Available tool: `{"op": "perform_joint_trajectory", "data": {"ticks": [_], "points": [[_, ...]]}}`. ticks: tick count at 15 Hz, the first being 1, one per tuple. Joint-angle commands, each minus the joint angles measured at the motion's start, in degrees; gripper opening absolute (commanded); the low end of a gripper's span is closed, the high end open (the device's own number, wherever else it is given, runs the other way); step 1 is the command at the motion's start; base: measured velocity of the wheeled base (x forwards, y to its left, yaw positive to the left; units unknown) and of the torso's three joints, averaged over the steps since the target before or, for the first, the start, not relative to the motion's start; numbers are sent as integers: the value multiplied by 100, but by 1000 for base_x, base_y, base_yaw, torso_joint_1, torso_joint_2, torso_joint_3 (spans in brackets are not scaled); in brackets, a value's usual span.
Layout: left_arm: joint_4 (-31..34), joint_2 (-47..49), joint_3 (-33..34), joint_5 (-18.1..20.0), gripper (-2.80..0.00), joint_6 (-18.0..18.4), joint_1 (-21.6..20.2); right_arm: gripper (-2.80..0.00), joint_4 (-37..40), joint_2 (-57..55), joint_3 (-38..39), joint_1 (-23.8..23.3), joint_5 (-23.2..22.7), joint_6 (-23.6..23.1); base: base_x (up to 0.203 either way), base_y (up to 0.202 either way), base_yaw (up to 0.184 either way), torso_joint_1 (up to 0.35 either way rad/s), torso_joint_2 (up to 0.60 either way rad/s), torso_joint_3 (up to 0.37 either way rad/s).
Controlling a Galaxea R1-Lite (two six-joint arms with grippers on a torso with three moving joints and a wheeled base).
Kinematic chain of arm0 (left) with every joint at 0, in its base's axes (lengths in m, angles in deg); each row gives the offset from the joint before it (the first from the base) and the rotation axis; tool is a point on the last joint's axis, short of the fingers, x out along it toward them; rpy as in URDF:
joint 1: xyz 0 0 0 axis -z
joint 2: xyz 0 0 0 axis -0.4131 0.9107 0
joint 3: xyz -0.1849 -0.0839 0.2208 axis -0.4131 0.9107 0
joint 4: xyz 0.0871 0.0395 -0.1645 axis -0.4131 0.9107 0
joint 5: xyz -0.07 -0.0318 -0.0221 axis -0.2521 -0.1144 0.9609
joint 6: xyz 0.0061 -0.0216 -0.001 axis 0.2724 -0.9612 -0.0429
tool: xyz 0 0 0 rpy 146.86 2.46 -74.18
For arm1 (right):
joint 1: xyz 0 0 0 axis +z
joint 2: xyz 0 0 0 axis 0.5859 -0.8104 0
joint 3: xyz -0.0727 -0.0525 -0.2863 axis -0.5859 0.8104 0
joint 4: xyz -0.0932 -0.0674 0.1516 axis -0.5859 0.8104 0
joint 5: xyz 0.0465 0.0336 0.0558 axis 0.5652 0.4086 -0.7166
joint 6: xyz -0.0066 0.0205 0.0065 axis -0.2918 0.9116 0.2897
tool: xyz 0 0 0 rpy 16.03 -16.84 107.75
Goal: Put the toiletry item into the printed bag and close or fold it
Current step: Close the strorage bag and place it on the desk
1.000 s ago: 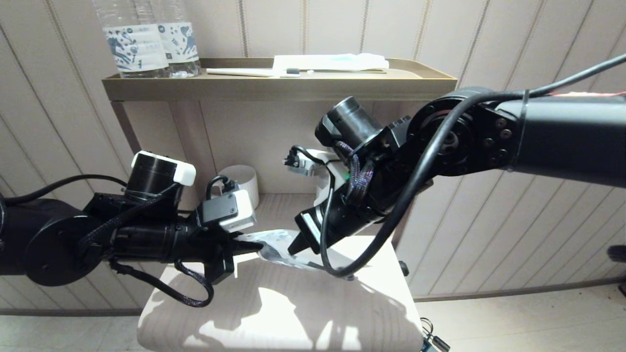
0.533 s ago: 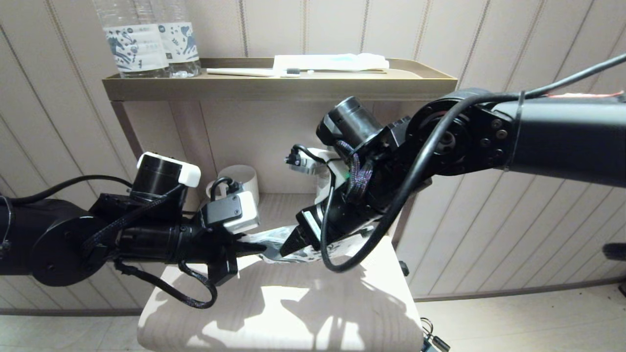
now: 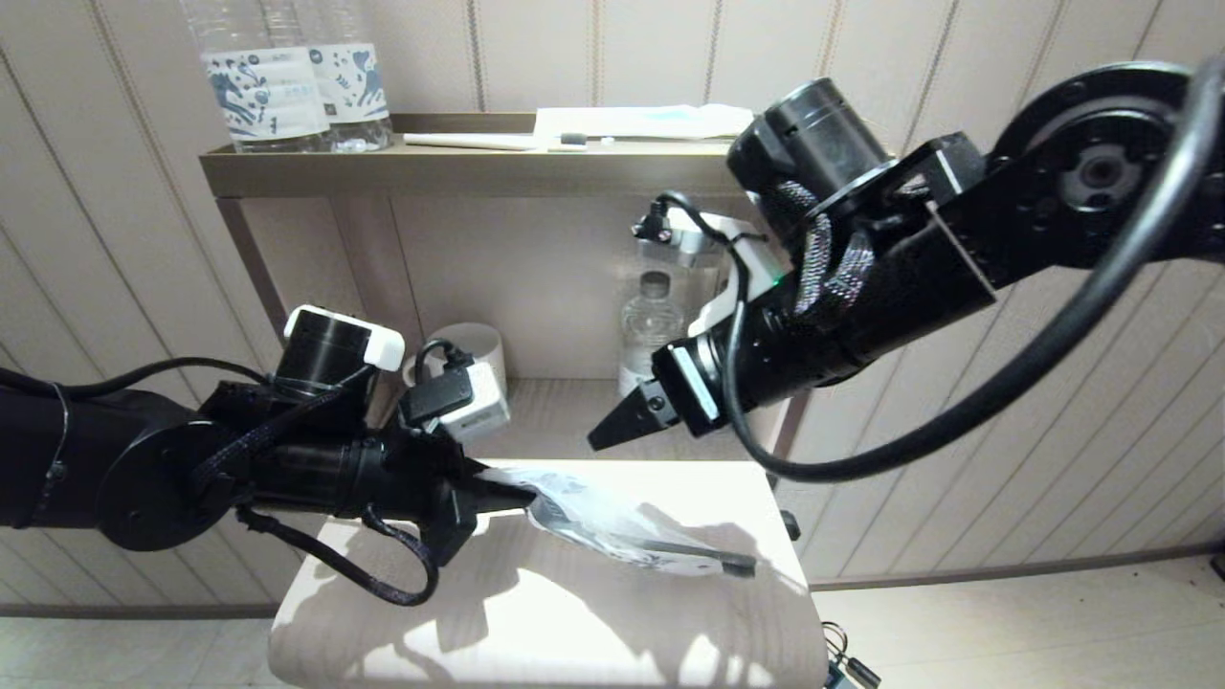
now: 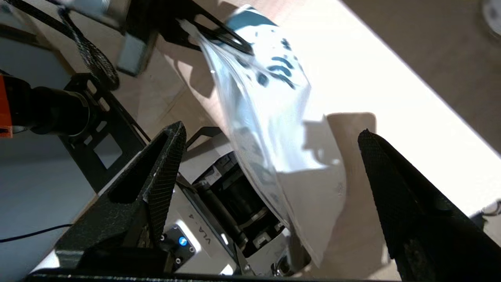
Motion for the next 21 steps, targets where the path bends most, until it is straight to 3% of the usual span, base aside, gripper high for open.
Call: {"op": "perform_joint_trajectory", "data": {"ticks": [1, 5, 7, 9, 10, 13, 21], "points": [[-2, 1, 87, 224, -280, -154, -196, 0, 19, 526, 429, -221, -28, 2, 0, 0, 0, 0, 0, 0], [-7, -14, -75, 573, -280, -670, -406, 0, -20, 1098, 1153, -655, -332, 9, 0, 0, 0, 0, 0, 0], [-11, 23, -184, 600, -280, -776, -416, 0, -9, 1291, 1206, -644, -761, 38, 0, 0, 0, 0, 0, 0], [-19, 26, -253, 617, -280, -961, -416, 0, 18, 1339, 1227, -595, -818, 247, 0, 0, 0, 0, 0, 0], [-19, 38, -278, 660, -280, -988, -416, -280, 29, 1381, 1232, -602, -798, 548, 0, 0, 0, 0, 0, 0], [-19, 158, -381, 671, -280, -988, -424, -280, 24, 1403, 1259, -581, -657, 851, 0, 0, 0, 0, 0, 0], [-29, 245, -547, 667, -280, -1120, -632, -280, 32, 1155, 1559, -378, -271, 862, 0, 0, 0, 0, 0, 0]]}}
